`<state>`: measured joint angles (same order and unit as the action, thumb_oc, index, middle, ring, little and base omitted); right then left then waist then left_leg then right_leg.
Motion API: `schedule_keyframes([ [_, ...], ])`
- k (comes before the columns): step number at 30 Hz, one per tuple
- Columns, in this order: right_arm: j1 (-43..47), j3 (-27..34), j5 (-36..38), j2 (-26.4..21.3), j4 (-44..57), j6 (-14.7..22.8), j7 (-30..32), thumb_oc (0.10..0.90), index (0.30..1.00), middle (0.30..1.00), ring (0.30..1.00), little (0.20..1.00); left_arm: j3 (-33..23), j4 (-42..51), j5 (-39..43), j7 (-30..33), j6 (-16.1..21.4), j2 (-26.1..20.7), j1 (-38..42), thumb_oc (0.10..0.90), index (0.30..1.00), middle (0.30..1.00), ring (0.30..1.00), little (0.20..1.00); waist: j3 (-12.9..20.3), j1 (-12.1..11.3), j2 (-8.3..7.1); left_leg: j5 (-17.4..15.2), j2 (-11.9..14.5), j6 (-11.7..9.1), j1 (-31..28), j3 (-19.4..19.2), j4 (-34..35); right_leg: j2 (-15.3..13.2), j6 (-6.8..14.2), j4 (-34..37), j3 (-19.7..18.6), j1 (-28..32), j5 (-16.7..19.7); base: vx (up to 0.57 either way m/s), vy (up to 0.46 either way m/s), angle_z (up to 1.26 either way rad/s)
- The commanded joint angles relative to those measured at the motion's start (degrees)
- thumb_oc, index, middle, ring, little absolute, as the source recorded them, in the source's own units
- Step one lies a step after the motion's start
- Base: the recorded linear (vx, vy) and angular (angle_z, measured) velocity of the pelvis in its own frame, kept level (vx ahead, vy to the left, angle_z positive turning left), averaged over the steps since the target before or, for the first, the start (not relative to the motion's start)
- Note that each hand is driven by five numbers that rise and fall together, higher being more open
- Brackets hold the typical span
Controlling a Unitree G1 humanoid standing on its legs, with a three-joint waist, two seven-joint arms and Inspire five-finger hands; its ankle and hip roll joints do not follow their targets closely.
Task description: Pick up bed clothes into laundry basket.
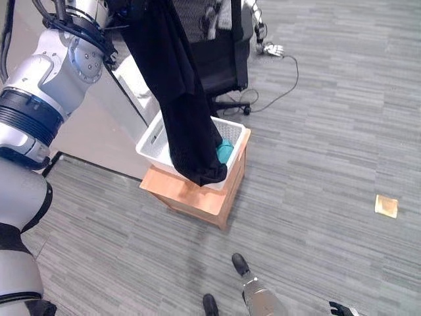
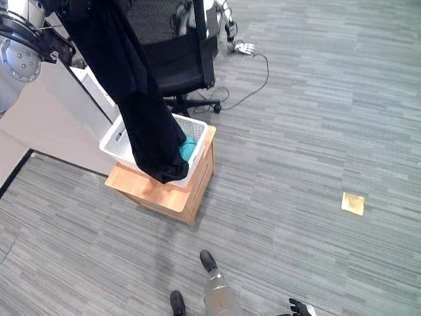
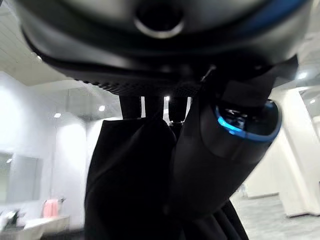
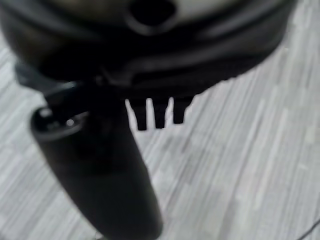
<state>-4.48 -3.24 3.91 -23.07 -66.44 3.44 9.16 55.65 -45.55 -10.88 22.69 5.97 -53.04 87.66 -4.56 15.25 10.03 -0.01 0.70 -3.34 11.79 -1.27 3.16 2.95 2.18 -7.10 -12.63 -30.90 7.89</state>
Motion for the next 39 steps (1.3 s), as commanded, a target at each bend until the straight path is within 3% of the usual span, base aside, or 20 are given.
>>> schedule_keyframes([
  [1,-4.06,-3.29,1.7,-2.6,3.24,2.02,2.1,0.8,0.9,0.9,0.9,0.9,-7.85,-6.72,-0.77,4.72,-1.3,-4.43,0.5,0.4,0.3,0.3,0.3,0.3,1.51,1.79,-2.97,4.56,4.29,-4.61,4.2,5.02,1.84,-4.64,7.09,12.1,3.16,11.12,-2.85,0.0,0.0,0.0],
  [14,-1.56,-7.04,-0.47,-4.87,13.6,4.44,3.38,0.8,0.9,0.9,0.9,0.9,-15.76,-5.48,1.85,3.05,-0.53,-1.82,-12.88,0.4,0.3,0.3,0.3,0.3,-3.49,2.85,-5.1,5.87,3.67,-4.78,12.22,5.65,1.84,-3.97,6.61,12.1,3.05,4.36,-1.53,-0.04,-0.015,-0.02],
  [15,-1.4,-7.37,-0.46,-5.03,13.91,4.56,3.28,0.8,0.9,0.9,0.9,0.9,-16.33,-5.89,2.28,2.83,-0.4,-1.43,-13.46,0.536,0.505,0.505,0.505,0.505,-3.6,2.99,-5.13,5.92,3.62,-4.78,12.7,5.66,1.84,-3.85,6.55,12.1,2.85,4.01,-1.5,-0.04,-0.015,0.0],
  [16,-1.47,-7.57,-0.57,-5.06,14.2,4.72,3.21,0.8,0.9,0.9,0.9,0.9,-16.44,-6.15,2.44,2.67,-0.33,-1.16,-13.82,0.596,0.594,0.594,0.594,0.594,-3.81,3.05,-5.15,5.95,3.57,-4.78,12.95,5.71,1.84,-3.79,6.49,12.1,2.76,3.76,-1.45,-0.04,-0.013,0.0],
  [17,-1.59,-7.79,-0.68,-5.05,14.58,4.85,3.15,0.8,0.9,0.9,0.9,0.9,-16.78,-6.52,2.65,2.51,-0.23,-0.94,-14.18,0.8,0.9,0.9,0.9,0.9,-3.92,3.1,-5.21,5.97,3.62,-4.81,13.16,5.7,1.84,-3.72,6.46,12.1,2.67,3.55,-1.44,-0.04,-0.004,-0.01],
  [28,-2.72,-10.33,-2.11,-4.42,15.1,5.67,2.29,0.8,0.9,0.9,0.9,0.9,-19.35,-4.65,3.19,2.93,-0.21,0.07,-16.6,0.8,0.9,0.9,0.9,0.9,-4.62,2.26,-4.89,5.89,3.66,-4.76,12.14,5.11,1.84,-3.18,6.24,12.1,2.08,4.31,-1.96,-0.01,-0.003,-0.03],
  [30,-2.17,-13.44,-5.35,-2.53,13.89,4.99,3.57,0.8,0.9,0.9,0.9,0.9,-19.65,-5.93,4.66,3.27,-1.41,2.75,-15.44,0.8,0.9,0.9,0.9,0.9,-4.21,1.96,-4.15,5.71,3.49,-4.71,10.62,5.05,1.84,-3.1,6.12,12.1,2.02,6.28,-2.68,0.02,0.005,0.06],
  [39,3.72,-15.54,-7.0,-6.02,18.17,4.06,3.34,0.8,0.9,0.9,0.9,0.9,-21.68,-1.27,7.97,3.73,-0.47,7.86,-14.46,0.8,0.9,0.9,0.9,0.9,-2.76,-0.37,-4.29,5.39,4.0,-4.69,6.69,4.88,1.84,-3.28,5.89,12.1,3.18,11.14,-4.16,0.01,-0.002,0.02],
])
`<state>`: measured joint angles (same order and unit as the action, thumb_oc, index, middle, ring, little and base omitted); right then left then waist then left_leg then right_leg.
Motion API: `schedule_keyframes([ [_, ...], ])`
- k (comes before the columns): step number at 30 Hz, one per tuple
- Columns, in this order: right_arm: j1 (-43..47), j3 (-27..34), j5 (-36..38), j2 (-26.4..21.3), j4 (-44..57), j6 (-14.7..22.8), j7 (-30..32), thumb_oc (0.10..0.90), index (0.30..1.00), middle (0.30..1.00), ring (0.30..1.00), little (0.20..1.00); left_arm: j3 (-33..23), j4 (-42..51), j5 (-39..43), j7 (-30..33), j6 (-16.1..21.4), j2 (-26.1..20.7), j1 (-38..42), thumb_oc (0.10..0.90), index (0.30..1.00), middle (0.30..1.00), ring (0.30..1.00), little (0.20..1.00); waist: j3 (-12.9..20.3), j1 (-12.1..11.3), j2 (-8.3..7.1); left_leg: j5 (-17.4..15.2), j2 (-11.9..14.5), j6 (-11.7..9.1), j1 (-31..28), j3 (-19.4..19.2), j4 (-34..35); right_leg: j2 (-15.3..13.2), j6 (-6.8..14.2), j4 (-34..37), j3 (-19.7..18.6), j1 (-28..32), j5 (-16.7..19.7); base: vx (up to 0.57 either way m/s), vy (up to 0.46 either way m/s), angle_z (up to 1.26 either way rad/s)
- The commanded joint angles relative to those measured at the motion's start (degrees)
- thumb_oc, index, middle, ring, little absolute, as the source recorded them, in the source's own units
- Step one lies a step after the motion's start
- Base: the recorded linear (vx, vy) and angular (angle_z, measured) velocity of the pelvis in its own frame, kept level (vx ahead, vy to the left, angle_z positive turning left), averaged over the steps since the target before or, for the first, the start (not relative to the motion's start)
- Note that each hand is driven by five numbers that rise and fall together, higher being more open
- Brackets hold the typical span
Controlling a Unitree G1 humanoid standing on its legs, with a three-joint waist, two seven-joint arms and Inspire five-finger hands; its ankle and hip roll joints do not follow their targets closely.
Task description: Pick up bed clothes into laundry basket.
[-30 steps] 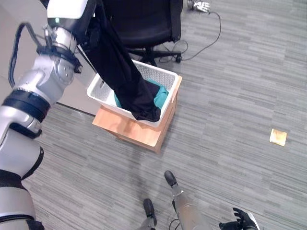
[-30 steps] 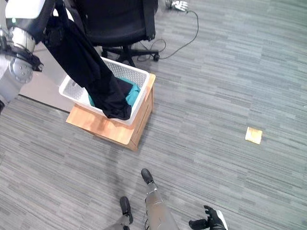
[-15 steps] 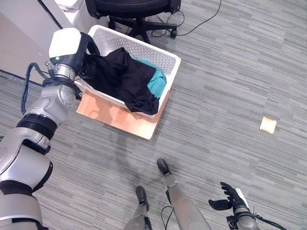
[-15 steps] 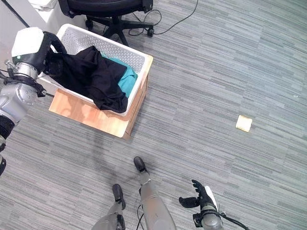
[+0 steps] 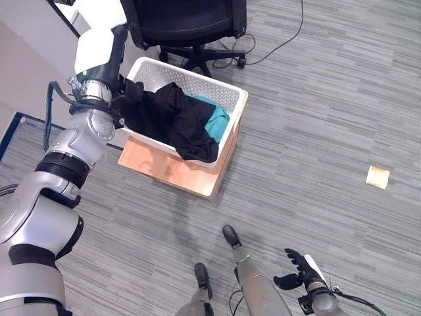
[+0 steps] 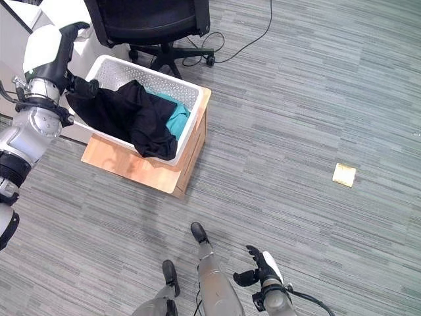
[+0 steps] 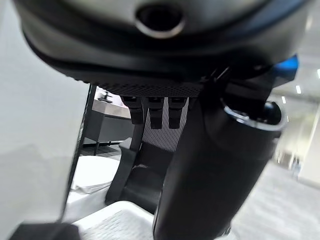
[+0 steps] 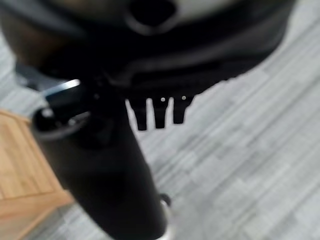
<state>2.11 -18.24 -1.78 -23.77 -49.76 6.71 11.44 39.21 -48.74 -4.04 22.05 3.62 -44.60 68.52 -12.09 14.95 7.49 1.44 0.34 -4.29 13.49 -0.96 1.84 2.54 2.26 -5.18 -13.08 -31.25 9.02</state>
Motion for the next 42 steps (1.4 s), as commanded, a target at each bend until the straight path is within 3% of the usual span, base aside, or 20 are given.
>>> schedule_keyframes([
  [1,-2.15,-0.7,-1.23,-5.62,1.59,0.66,0.95,0.8,0.9,0.9,0.9,0.9,-4.89,2.72,0.98,4.31,1.97,0.24,4.89,0.8,0.9,0.9,0.9,0.9,4.98,-0.32,-1.83,3.79,4.38,-3.7,4.42,4.57,3.16,-2.96,5.73,10.18,3.79,12.08,-5.51,0.02,-0.008,0.09],
  [8,0.07,-0.58,-0.44,-6.27,1.92,0.01,0.58,0.8,0.9,0.9,0.9,0.9,-4.75,3.75,1.12,3.41,2.31,3.3,5.56,0.8,0.9,0.9,0.9,0.9,6.38,-1.55,-2.92,3.51,4.49,-3.58,2.0,4.98,3.16,-3.32,5.49,10.18,4.77,14.91,-6.36,0.0,-0.007,0.2],
  [12,1.18,0.6,-0.75,-6.9,3.94,-0.45,1.52,0.8,0.9,0.9,0.9,0.9,-8.48,11.22,3.59,3.86,3.77,3.49,1.99,0.8,0.9,0.9,0.9,0.9,7.66,-2.91,-3.93,3.5,4.7,-3.6,0.83,5.21,3.16,-3.22,5.11,10.18,5.57,16.58,-7.1,-0.02,-0.016,0.17],
  [14,2.37,2.29,-1.18,-8.26,6.72,-0.65,2.62,0.8,0.9,0.9,0.9,0.9,-13.47,19.88,7.02,4.24,5.47,2.86,-3.28,0.8,0.9,0.9,0.9,0.9,8.08,-3.91,-4.37,3.61,4.83,-3.63,0.49,5.49,3.16,-2.9,4.87,10.18,5.74,17.32,-7.58,-0.01,-0.044,0.09],
  [18,5.71,10.27,-3.34,-16.31,17.52,-2.13,4.67,0.8,0.9,0.9,0.9,0.9,-28.33,40.52,12.61,0.76,10.07,-1.16,-24.51,0.8,0.9,0.9,0.9,0.9,9.16,-6.6,-5.11,3.36,5.62,-3.75,-1.11,5.65,3.16,-2.47,4.32,10.18,6.21,19.35,-9.13,0.01,-0.028,-0.03],
  [19,3.44,12.99,-4.79,-16.76,20.95,-1.14,4.9,0.8,0.9,0.9,0.9,0.9,-33.36,44.01,12.34,0.83,11.26,-1.87,-31.17,0.8,0.9,0.9,0.9,0.9,8.95,-6.85,-5.2,3.83,5.74,-3.72,-1.05,5.71,3.16,-2.39,4.32,10.18,6.35,19.35,-8.98,0.0,-0.002,-0.22],
  [20,2.78,12.94,-4.99,-17.04,21.6,-1.29,4.77,0.8,0.9,0.9,0.9,0.9,-34.34,45.02,12.24,0.66,11.08,-1.63,-32.71,0.8,0.9,0.9,0.9,0.9,9.21,-6.62,-4.91,3.79,5.73,-3.71,-1.2,5.67,3.16,-2.39,4.32,10.18,6.32,19.49,-9.02,-0.05,0.049,-0.27],
  [21,0.33,19.4,-7.96,-17.82,22.92,-0.96,8.5,0.8,0.9,0.9,0.9,0.9,-43.97,49.87,14.36,0.12,13.11,-1.38,-44.57,0.8,0.9,0.9,0.9,0.9,9.22,-7.7,-4.79,3.49,5.75,-3.51,-1.72,5.87,3.16,-2.58,4.28,10.18,6.21,20.34,-9.44,-0.03,0.062,-0.05],
  [22,0.43,22.18,-8.84,-18.9,24.43,-1.28,9.83,0.8,0.9,0.9,0.9,0.9,-48.32,51.84,16.28,-0.67,13.69,-0.54,-50.75,0.8,0.9,0.9,0.9,0.9,9.55,-8.26,-4.76,3.43,5.8,-3.33,-2.29,6.05,3.16,-2.58,4.16,10.18,5.94,21.01,-9.67,-0.03,0.063,0.19],
  [23,0.23,22.04,-8.94,-19.07,24.78,-1.42,9.77,0.8,0.9,0.9,0.9,0.9,-49.04,52.44,16.5,-0.95,13.63,-0.29,-51.7,0.8,0.9,0.9,0.9,0.9,9.57,-8.05,-4.58,3.36,5.79,-3.32,-2.49,5.99,3.16,-2.58,4.16,10.18,5.89,21.18,-9.73,-0.06,0.046,0.3],
  [25,0.42,28.52,-10.32,-25.08,32.23,-0.81,10.72,0.8,0.9,0.9,0.9,0.9,-54.96,53.3,17.53,-2.85,14.47,1.84,-61.94,0.8,0.9,0.9,0.9,0.9,9.83,-9.33,-5.87,1.51,6.75,-2.98,-7.08,6.15,2.73,-3.72,3.71,10.18,6.55,22.4,-9.58,-0.17,0.073,0.26],
  [28,-0.85,31.68,-10.22,-28.23,38.52,0.31,9.14,0.8,0.9,0.9,0.9,0.9,-57.35,51.11,15.18,-3.52,13.56,0.47,-65.94,0.8,0.9,0.9,0.9,0.9,10.1,-9.4,-6.66,0.67,8.37,-3.14,-9.15,4.79,-0.01,-5.04,3.71,10.18,9.27,22.43,-8.79,-0.21,0.074,0.49],
  [30,-0.96,33.68,-8.96,-33.21,45.76,2.78,5.5,0.8,0.9,0.9,0.9,0.9,-60.73,47.21,13.18,-5.04,12.41,-4.04,-70.13,0.8,0.9,0.9,0.9,0.9,11.66,-9.4,-6.35,0.68,11.42,-4.41,-13.84,1.74,0.02,-5.81,4.16,10.18,14.28,22.54,-8.42,-0.17,0.12,0.85],
  [33,-0.85,33.34,-7.73,-36.36,51.63,4.89,1.45,0.8,0.9,0.9,0.9,0.9,-62.54,45.89,11.93,-6.96,11.09,-7.02,-73.22,0.8,0.9,0.9,0.9,0.9,12.76,-9.64,-5.3,0.74,11.07,-4.6,-16.3,0.37,2.73,-5.25,4.64,10.18,16.17,22.87,-7.75,-0.12,0.101,0.7],
  [34,1.15,30.89,-4.98,-38.04,55.71,6.69,-1.33,0.8,0.9,0.9,0.9,0.9,-62.15,44.54,13.39,-8.91,11.22,-8.59,-73.99,0.8,0.9,0.9,0.9,0.9,13.65,-10.19,-4.81,-0.87,9.58,-4.43,-15.86,-0.16,3.16,-5.8,5.1,10.18,17.85,22.86,-6.48,-0.2,0.123,0.71],
  [39,11.96,20.32,0.01,-36.4,62.73,9.61,-5.86,0.8,0.9,0.9,0.9,0.9,-61.09,44.53,16.43,-12.04,11.9,-9.14,-74.75,0.8,0.9,0.9,0.9,0.9,13.98,-12.72,-5.33,-1.82,4.89,-2.4,-15.3,1.28,3.16,-8.86,5.78,9.11,21.23,21.46,-3.62,-0.19,0.134,0.5],
  [42,18.79,15.06,-0.64,-34.68,64.46,10.09,-5.73,0.8,0.9,0.9,0.9,0.9,-59.93,46.26,19.17,-13.48,12.59,-8.2,-73.28,0.8,0.9,0.9,0.9,0.9,12.38,-14.39,-5.98,-0.02,2.28,-1.17,-13.24,4.39,3.16,-10.45,6.94,6.95,18.38,20.59,-4.07,-0.27,0.078,0.75],
])
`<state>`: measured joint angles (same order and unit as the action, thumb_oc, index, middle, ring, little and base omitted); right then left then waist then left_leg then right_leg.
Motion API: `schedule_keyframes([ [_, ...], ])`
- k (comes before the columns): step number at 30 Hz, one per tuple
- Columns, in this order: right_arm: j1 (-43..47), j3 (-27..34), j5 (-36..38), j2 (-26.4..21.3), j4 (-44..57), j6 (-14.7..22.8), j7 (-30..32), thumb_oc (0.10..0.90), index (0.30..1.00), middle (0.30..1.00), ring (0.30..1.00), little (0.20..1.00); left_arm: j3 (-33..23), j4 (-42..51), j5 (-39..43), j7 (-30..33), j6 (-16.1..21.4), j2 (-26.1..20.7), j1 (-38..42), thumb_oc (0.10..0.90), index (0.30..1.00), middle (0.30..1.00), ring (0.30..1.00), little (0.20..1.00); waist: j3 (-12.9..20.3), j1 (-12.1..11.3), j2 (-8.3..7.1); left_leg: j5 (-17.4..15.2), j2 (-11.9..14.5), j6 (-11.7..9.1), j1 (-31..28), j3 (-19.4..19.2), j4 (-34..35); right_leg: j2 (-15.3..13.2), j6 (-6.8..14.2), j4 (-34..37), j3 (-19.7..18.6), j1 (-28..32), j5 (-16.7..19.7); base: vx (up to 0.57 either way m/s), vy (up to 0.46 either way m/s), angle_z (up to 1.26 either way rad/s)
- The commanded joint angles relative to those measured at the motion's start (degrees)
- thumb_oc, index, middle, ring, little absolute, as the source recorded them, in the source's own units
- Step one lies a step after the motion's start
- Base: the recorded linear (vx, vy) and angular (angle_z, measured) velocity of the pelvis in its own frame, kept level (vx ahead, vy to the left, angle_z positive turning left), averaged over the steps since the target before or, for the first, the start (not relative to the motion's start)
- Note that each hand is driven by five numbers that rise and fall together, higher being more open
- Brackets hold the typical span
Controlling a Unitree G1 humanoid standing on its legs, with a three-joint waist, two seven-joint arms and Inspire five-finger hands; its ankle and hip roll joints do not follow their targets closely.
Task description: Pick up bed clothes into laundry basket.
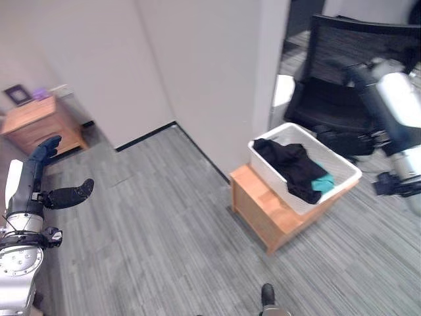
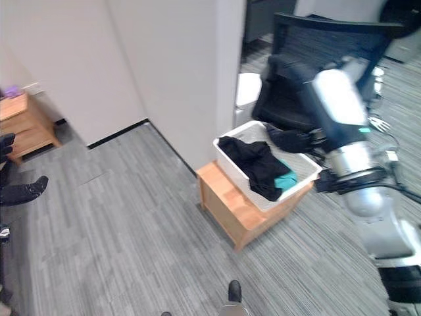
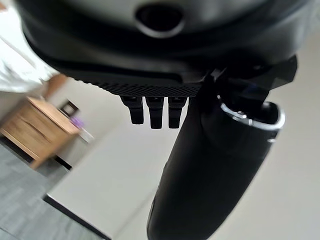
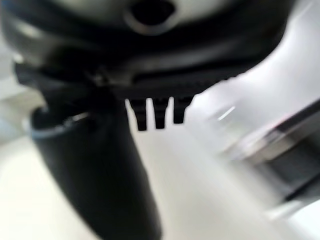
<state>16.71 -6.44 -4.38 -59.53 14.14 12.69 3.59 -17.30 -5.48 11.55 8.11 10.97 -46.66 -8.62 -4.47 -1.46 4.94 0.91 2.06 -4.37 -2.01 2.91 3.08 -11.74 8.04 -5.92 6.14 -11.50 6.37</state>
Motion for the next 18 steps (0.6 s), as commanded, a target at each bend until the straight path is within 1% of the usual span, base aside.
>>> schedule_keyframes([
  [1,5.06,3.13,1.45,1.0,0.84,4.1,2.31,0.8,0.9,0.9,0.9,0.9,-2.59,3.69,4.03,-0.01,5.23,-5.83,4.5,0.8,0.9,0.9,0.9,0.9,4.31,1.16,-3.25,0.87,0.2,-0.81,2.95,1.5,1.92,3.85,1.62,6.56,-2.68,1.02,-2.64,-0.26,0.016,1.52],
  [2,5.34,3.32,1.31,1.14,0.96,3.9,2.65,0.8,0.9,0.9,0.9,0.9,-1.63,4.52,3.87,-0.48,5.28,-5.48,5.09,0.8,0.9,0.9,0.9,0.9,3.87,0.52,-3.12,1.79,-0.3,-0.45,4.06,2.89,1.92,3.72,1.65,5.02,-4.34,1.35,-3.59,-0.22,0.022,1.71],
  [3,4.79,4.24,0.92,1.05,1.21,3.79,2.94,0.8,0.9,0.9,0.9,0.9,-0.84,5.06,3.5,-0.77,5.27,-5.02,5.37,0.8,0.9,0.9,0.9,0.9,3.63,0.33,-2.98,2.56,-0.83,-0.63,4.97,4.07,1.92,3.97,1.45,3.99,-5.52,1.95,-4.46,-0.19,0.04,2.49],
  [4,3.46,5.76,0.16,0.74,1.22,3.52,3.16,0.8,0.9,0.9,0.9,0.9,-0.35,5.4,3.1,-1.19,5.16,-4.24,5.22,0.8,0.9,0.9,0.9,0.9,3.64,0.22,-2.93,3.08,-1.12,-0.95,5.9,4.98,1.92,4.37,1.04,3.75,-6.14,3.2,-5.49,-0.15,0.052,2.81],
  [5,2.33,6.84,-0.13,0.42,1.37,3.34,2.77,0.8,0.9,0.9,0.9,0.9,-0.15,5.61,2.89,-1.66,5.01,-3.43,4.99,0.8,0.9,0.9,0.9,0.9,3.72,-0.04,-3.12,3.25,-1.41,-1.27,6.75,5.15,1.92,4.65,0.67,4.6,-5.98,5.28,-6.66,-0.13,0.031,3.06],
  [6,0.93,7.93,0.12,0.08,1.17,3.36,2.38,0.8,0.9,0.9,0.9,0.9,-0.44,5.74,2.92,-1.92,5.04,-2.59,4.27,0.8,0.9,0.9,0.9,0.9,3.97,-0.21,-3.74,3.33,-1.67,-1.63,8.03,4.45,1.92,4.53,0.8,6.28,-5.21,8.16,-7.45,-0.1,0.016,2.0],
  [7,0.76,8.1,0.14,0.08,1.25,3.38,2.35,0.8,0.9,0.9,0.9,0.9,-0.43,5.82,2.92,-1.93,5.01,-2.59,4.26,0.8,0.9,0.9,0.9,0.9,3.96,-0.06,-3.75,3.69,-1.75,-1.63,8.21,4.66,1.92,4.46,0.84,6.54,-5.0,8.2,-7.08,-0.04,-0.042,2.5],
  [8,-0.51,9.79,2.11,-0.5,2.53,3.51,0.98,0.8,0.9,0.9,0.9,0.9,-1.87,6.19,3.06,-2.5,4.88,-2.13,3.02,0.8,0.9,0.9,0.9,0.9,4.71,-0.2,-5.18,3.51,-1.89,-2.18,9.24,3.09,1.92,5.1,0.58,10.37,-4.32,10.37,-7.7,0.02,-0.043,2.08],
  [9,-0.52,9.69,3.2,-0.8,1.58,3.32,-0.01,0.8,0.9,0.9,0.9,0.9,-2.36,5.64,2.82,-3.0,4.64,-2.25,2.34,0.8,0.9,0.9,0.9,0.9,5.39,-0.3,-5.42,3.84,-1.64,-2.6,9.84,1.68,1.92,5.42,0.7,10.92,-4.15,9.86,-8.01,0.02,-0.054,2.01],
  [11,-0.48,8.74,4.89,-1.07,0.23,3.71,-0.02,0.8,0.9,0.9,0.9,0.9,-3.08,4.48,3.41,-3.71,4.85,-2.56,1.31,0.8,0.9,0.9,0.9,0.9,5.2,-0.34,-5.51,3.74,-1.54,-2.69,11.86,0.94,1.92,6.43,0.55,10.92,-5.11,8.31,-8.56,-0.05,-0.031,1.0],
  [12,0.48,7.85,5.09,-1.53,-1.08,3.79,0.0,0.8,0.9,0.9,0.9,0.9,-3.09,4.01,3.77,-4.06,4.72,-2.88,1.19,0.8,0.9,0.9,0.9,0.9,4.99,-0.9,-5.58,4.06,-1.73,-2.87,12.38,0.96,1.92,6.93,0.48,10.92,-5.45,7.65,-8.39,-0.09,0.014,1.08],
  [13,1.43,6.29,5.18,-2.38,-3.71,3.91,0.37,0.8,0.9,0.9,0.9,0.9,-3.27,3.23,3.93,-4.15,4.72,-2.97,1.0,0.8,0.9,0.9,0.9,0.9,4.4,-1.57,-5.54,4.12,-2.18,-3.02,13.57,1.22,1.92,7.34,0.41,10.92,-5.7,7.13,-8.75,-0.05,0.055,0.95],
  [14,2.22,5.12,5.05,-3.45,-6.97,4.0,1.11,0.8,0.9,0.9,0.9,0.9,-3.13,2.86,4.07,-4.55,4.54,-2.69,1.09,0.8,0.9,0.9,0.9,0.9,3.79,-1.77,-5.31,4.9,-2.96,-3.02,15.04,1.65,1.92,8.13,0.09,10.92,-6.59,6.91,-9.77,-0.05,0.053,0.82],
  [15,2.98,3.73,4.63,-3.94,-8.58,3.65,1.36,0.8,0.9,0.9,0.9,0.9,-2.92,2.8,4.16,-4.71,4.22,-2.81,1.29,0.8,0.9,0.9,0.9,0.9,3.02,-3.1,-5.3,6.09,-4.1,-2.65,16.11,2.09,1.12,9.56,-0.29,10.92,-8.24,7.07,-10.33,0.01,0.028,0.85],
  [16,3.81,2.99,4.62,-4.04,-9.12,3.83,1.5,0.8,0.9,0.9,0.9,0.9,-3.04,2.77,4.16,-4.7,4.18,-2.69,1.29,0.8,0.9,0.9,0.9,0.9,2.86,-3.02,-5.25,6.03,-4.14,-2.63,15.98,2.01,1.1,9.5,-0.32,10.92,-8.33,7.18,-10.42,-0.03,0.043,0.81],
  [17,6.08,0.75,2.98,-4.93,-11.26,3.04,2.89,0.8,0.9,0.9,0.9,0.9,-3.12,2.07,3.73,-4.67,3.74,-4.12,1.21,0.8,0.9,0.9,0.9,0.9,1.55,-5.47,-6.11,4.43,-5.56,-0.65,16.2,3.83,-3.48,9.79,-0.97,10.92,-8.8,9.29,-10.43,-0.08,0.047,1.05],
  [18,6.51,0.87,2.65,-5.05,-11.66,2.94,3.19,0.8,0.9,0.9,0.9,0.9,-3.81,1.92,3.69,-4.58,3.83,-4.55,0.86,0.8,0.9,0.9,0.9,0.9,1.23,-5.9,-6.45,4.07,-5.88,-0.58,16.81,5.58,-5.7,9.24,-1.08,10.92,-7.17,9.61,-9.73,-0.14,0.074,1.01],
])
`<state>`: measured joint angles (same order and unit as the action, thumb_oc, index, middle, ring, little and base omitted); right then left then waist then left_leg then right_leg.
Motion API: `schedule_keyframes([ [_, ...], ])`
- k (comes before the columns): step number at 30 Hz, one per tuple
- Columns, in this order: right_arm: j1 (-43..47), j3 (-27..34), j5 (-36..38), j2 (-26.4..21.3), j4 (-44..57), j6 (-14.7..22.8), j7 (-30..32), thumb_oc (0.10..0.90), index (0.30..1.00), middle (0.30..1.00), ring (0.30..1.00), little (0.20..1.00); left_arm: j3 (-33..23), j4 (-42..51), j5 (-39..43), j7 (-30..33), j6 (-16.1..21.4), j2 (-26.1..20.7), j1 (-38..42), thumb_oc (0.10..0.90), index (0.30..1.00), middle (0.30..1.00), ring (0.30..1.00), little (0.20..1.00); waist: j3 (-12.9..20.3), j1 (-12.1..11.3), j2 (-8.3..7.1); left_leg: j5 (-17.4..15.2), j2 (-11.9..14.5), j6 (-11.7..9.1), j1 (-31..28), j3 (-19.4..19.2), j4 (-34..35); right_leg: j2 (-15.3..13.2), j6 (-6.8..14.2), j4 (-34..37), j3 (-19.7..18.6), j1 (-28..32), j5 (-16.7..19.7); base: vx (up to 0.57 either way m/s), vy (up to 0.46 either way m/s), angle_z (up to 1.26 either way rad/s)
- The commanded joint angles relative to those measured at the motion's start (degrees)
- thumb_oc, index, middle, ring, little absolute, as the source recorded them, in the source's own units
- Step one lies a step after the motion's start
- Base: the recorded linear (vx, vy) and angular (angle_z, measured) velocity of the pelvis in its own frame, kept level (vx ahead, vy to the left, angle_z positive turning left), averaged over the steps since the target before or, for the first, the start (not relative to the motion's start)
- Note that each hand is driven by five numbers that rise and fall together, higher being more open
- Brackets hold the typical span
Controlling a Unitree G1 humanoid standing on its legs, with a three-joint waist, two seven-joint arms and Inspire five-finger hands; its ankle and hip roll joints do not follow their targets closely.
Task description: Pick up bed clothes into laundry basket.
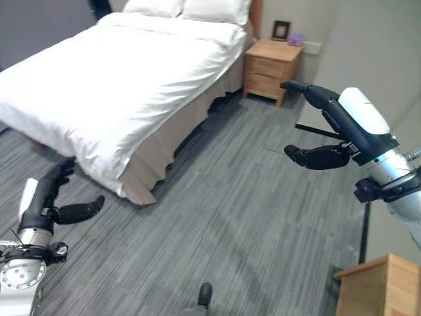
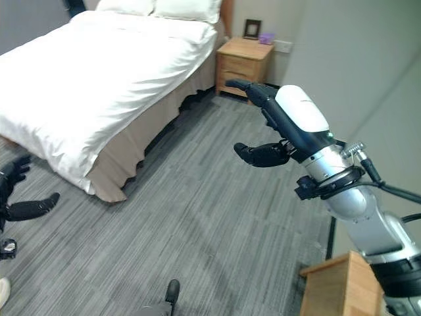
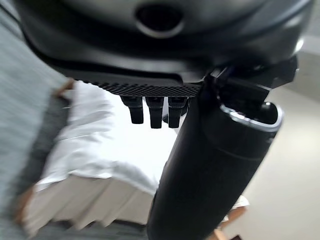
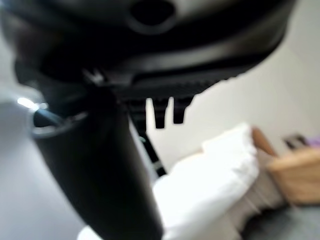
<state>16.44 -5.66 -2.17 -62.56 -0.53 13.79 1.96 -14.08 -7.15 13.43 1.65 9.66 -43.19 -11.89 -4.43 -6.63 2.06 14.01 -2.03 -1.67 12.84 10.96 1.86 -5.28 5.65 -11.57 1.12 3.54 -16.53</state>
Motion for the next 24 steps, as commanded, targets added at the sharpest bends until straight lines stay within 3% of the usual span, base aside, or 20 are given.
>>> schedule_keyframes([
  [1,6.58,1.34,0.41,-2.56,2.62,1.84,5.43,0.8,0.9,0.9,0.9,0.9,-7.69,3.46,2.04,1.95,5.4,-8.42,3.87,0.8,0.9,0.9,0.9,0.9,0.7,-1.59,-4.47,-10.43,-1.69,-3.84,2.33,-0.89,-6.15,1.16,1.31,16.43,0.09,-4.9,13.31,-0.13,0.049,1.1],
  [2,6.36,1.64,0.4,-2.54,2.7,1.86,5.41,0.8,0.9,0.9,0.9,0.9,-7.63,3.46,2.07,1.94,5.39,-8.5,4.01,0.8,0.9,0.9,0.9,0.9,0.74,-1.28,-4.43,-10.12,-1.81,-3.87,2.77,-0.49,-6.36,1.16,1.37,16.49,0.52,-5.06,13.56,-0.23,0.138,1.17],
  [3,2.99,5.52,0.6,-3.27,1.38,1.59,6.19,0.8,0.9,0.9,0.9,0.9,-8.31,3.01,3.12,1.93,5.28,-8.79,4.39,0.8,0.9,0.9,0.9,0.9,0.1,-1.04,-5.67,-10.8,1.17,-4.53,3.24,-0.75,-7.68,-1.8,1.76,16.11,5.47,-4.63,14.19,-0.22,0.179,1.33],
  [6,-3.72,12.11,1.82,-4.05,1.12,1.17,5.63,0.8,0.9,0.9,0.9,0.9,-9.17,1.94,3.27,2.11,4.94,-8.24,3.81,0.8,0.9,0.9,0.9,0.9,0.75,-0.59,-5.9,-9.58,7.57,-6.09,1.91,-4.71,-5.2,-4.12,2.18,15.85,11.53,-3.32,14.33,-0.14,0.219,1.97],
  [7,-4.14,12.56,1.85,-4.04,1.29,1.15,5.58,0.8,0.9,0.9,0.9,0.9,-9.05,1.98,3.29,2.09,4.94,-8.27,3.93,0.8,0.9,0.9,0.9,0.9,0.75,-0.61,-5.85,-9.09,7.54,-6.07,2.06,-4.58,-5.0,-4.11,2.22,15.94,11.68,-3.44,14.68,0.0,0.248,1.34],
  [8,-8.35,17.05,2.5,-4.57,0.42,1.05,5.27,0.8,0.9,0.9,0.9,0.9,-9.46,0.94,3.36,1.73,4.88,-8.37,2.95,0.8,0.9,0.9,0.9,0.9,2.0,-0.77,-5.01,-7.85,9.19,-6.88,0.46,-6.54,-1.48,-5.57,2.92,15.65,16.51,-1.46,14.19,0.05,0.285,0.86],
  [11,-13.64,22.95,3.54,-3.23,-1.03,1.34,5.02,0.8,0.9,0.9,0.9,0.9,-9.85,0.15,2.8,1.44,5.18,-9.11,1.89,0.8,0.9,0.9,0.9,0.9,3.26,-1.34,-4.87,-8.21,6.97,-6.08,-1.99,-6.07,2.0,-10.1,3.83,9.34,21.76,-0.92,14.61,0.11,0.349,1.83],
  [13,-14.16,23.73,3.45,-2.83,-2.05,1.09,5.06,0.8,0.9,0.9,0.9,0.9,-10.54,0.15,3.33,1.58,5.24,-10.46,1.99,0.8,0.9,0.9,0.9,0.9,1.89,-0.69,-4.6,-8.77,4.03,-4.63,-3.88,-3.83,1.95,-14.47,4.75,2.03,19.51,-2.71,19.89,0.05,0.279,1.56],
  [14,-14.94,23.9,3.22,-2.26,-2.26,1.29,5.32,0.8,0.9,0.9,0.9,0.9,-11.3,0.1,3.64,1.71,5.52,-10.79,1.67,0.8,0.9,0.9,0.9,0.9,1.15,-0.05,-4.61,-8.93,3.31,-4.35,-4.38,-2.54,1.96,-15.0,5.39,0.08,16.34,-3.56,21.51,0.0,0.188,0.75],
  [16,-16.84,25.35,2.4,-1.34,-1.81,1.19,4.79,0.8,0.9,0.9,0.9,0.9,-11.48,0.94,4.15,1.35,6.03,-10.43,1.6,0.8,0.9,0.9,0.9,0.9,1.02,1.23,-4.03,-9.26,2.53,-3.63,-5.05,0.14,2.59,-10.26,4.43,0.55,8.48,-6.81,19.56,0.05,0.157,1.33],
  [17,-17.6,25.68,1.97,-0.58,-2.17,1.44,4.89,0.8,0.9,0.9,0.9,0.9,-11.49,0.8,4.84,1.41,6.41,-9.95,2.06,0.8,0.9,0.9,0.9,0.9,1.1,1.74,-3.71,-9.76,2.32,-3.34,-5.34,1.71,2.83,-7.01,3.93,2.65,6.06,-8.18,15.91,0.16,0.064,1.2],
  [18,-18.38,26.29,1.77,-0.06,-2.41,1.21,4.96,0.8,0.9,0.9,0.9,0.9,-11.39,0.61,5.71,1.32,6.6,-9.69,2.85,0.8,0.9,0.9,0.9,0.9,1.18,2.37,-3.47,-10.06,2.17,-3.42,-5.29,2.74,2.96,-5.47,3.98,4.88,5.0,-9.78,15.56,0.14,0.025,0.56],
  [19,-18.5,26.47,1.76,-0.04,-2.36,1.2,4.96,0.8,0.9,0.9,0.9,0.9,-11.31,0.58,5.75,1.3,6.61,-9.71,2.99,0.8,0.9,0.9,0.9,0.9,1.26,2.39,-3.37,-9.67,2.22,-3.44,-5.0,2.86,3.05,-5.41,3.98,5.15,5.12,-9.93,16.02,0.24,-0.002,0.56],
  [20,-21.87,30.4,-0.94,0.06,-5.5,0.78,5.69,0.8,0.9,0.9,0.9,0.9,-11.18,-1.36,5.73,1.56,5.53,-11.62,3.86,0.8,0.9,0.9,0.9,0.9,1.02,3.84,-4.27,-11.49,2.21,-3.35,-5.65,2.74,2.49,-4.56,4.41,13.76,4.42,-9.44,16.35,0.2,-0.017,0.72],
  [24,-19.89,28.13,-1.95,4.11,-0.82,0.15,5.56,0.8,0.9,0.9,0.9,0.9,-11.82,2.68,6.38,1.87,6.95,-9.4,4.56,0.8,0.9,0.9,0.9,0.9,2.0,3.14,-4.79,-11.57,2.53,-3.53,-5.85,3.21,2.71,-5.08,5.57,16.48,3.72,-9.21,20.45,0.13,-0.048,0.82],
])
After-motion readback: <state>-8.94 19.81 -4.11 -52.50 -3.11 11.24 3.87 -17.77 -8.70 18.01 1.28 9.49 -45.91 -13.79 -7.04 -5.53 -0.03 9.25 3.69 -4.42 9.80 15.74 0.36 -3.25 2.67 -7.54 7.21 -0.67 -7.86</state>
